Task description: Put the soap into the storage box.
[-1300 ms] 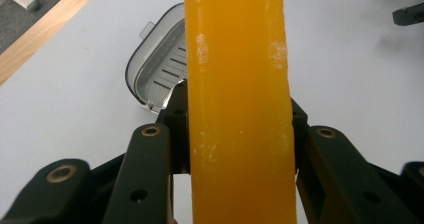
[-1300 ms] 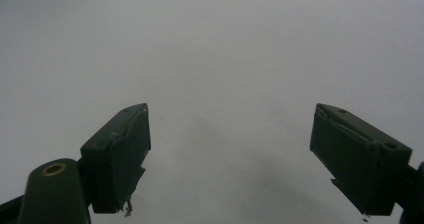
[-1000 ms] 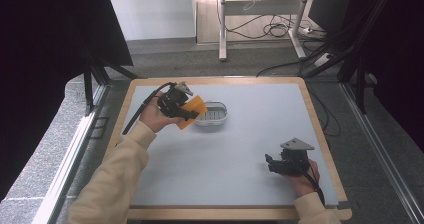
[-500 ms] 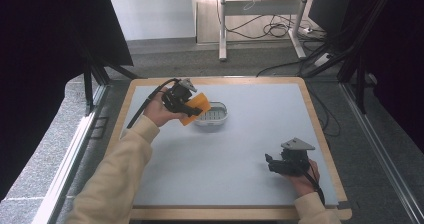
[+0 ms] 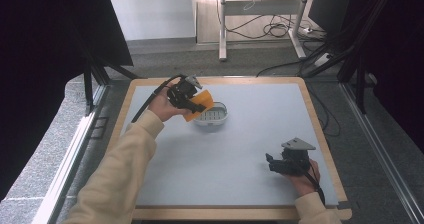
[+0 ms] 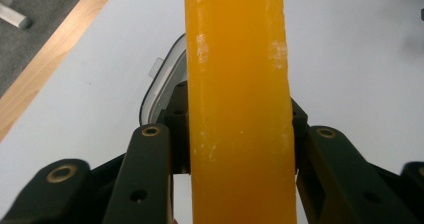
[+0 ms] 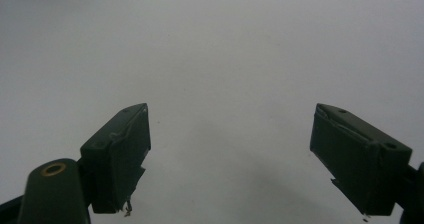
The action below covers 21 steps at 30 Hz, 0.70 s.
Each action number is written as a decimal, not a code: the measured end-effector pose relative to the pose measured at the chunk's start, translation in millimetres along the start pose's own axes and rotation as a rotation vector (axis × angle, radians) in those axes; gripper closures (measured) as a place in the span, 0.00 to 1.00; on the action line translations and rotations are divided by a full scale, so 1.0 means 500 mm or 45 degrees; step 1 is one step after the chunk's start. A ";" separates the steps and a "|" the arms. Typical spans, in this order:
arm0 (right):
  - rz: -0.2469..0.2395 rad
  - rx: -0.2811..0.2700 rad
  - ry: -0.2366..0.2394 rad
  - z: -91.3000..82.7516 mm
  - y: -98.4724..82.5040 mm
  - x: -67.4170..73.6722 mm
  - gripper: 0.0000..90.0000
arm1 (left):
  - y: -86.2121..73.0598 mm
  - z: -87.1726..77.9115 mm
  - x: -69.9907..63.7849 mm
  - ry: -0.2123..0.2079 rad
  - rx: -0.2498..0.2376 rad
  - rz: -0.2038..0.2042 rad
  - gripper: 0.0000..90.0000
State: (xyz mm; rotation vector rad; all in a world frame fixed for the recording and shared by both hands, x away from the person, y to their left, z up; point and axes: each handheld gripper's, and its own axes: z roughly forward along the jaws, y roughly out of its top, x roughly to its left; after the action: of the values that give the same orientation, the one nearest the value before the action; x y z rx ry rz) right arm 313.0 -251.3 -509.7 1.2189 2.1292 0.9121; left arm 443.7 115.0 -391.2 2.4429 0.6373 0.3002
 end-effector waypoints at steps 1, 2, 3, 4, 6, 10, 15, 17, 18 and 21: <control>-0.001 0.001 0.000 0.000 0.000 0.000 0.18 | 0.002 0.001 0.002 -0.005 0.004 0.009 0.69; -0.002 0.002 0.001 0.000 0.000 0.000 0.18 | 0.003 0.002 0.003 -0.010 0.008 0.013 0.69; -0.002 0.002 0.001 0.001 0.000 0.000 0.18 | 0.004 0.004 0.003 -0.014 0.012 0.010 0.69; -0.001 0.002 0.001 0.001 0.000 0.000 0.18 | 0.005 0.005 0.004 -0.017 0.018 0.016 0.69; 0.002 0.000 0.000 0.001 -0.001 0.000 0.18 | 0.008 0.009 0.008 -0.026 0.033 0.029 0.69; 0.001 0.000 0.000 0.002 0.000 0.000 0.18 | 0.013 0.016 0.017 -0.051 0.053 0.040 0.69; -0.006 0.001 0.003 0.002 0.000 0.001 0.18 | 0.021 0.025 0.023 -0.062 0.054 0.056 0.69; -0.005 0.003 0.002 0.002 0.000 0.001 0.18 | 0.026 0.028 0.024 -0.077 0.049 0.061 0.69; -0.004 0.002 0.002 0.003 0.000 0.001 0.18 | 0.029 0.029 0.024 -0.080 0.054 0.066 0.69; -0.005 0.002 0.003 0.003 0.000 0.001 0.18 | 0.036 0.034 0.023 -0.078 0.061 0.082 0.69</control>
State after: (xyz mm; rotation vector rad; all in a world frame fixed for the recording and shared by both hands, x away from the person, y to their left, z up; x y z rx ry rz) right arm 314.0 -250.4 -510.9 1.2142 2.1342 0.9107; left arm 466.2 99.4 -393.4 2.5114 0.5466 0.2374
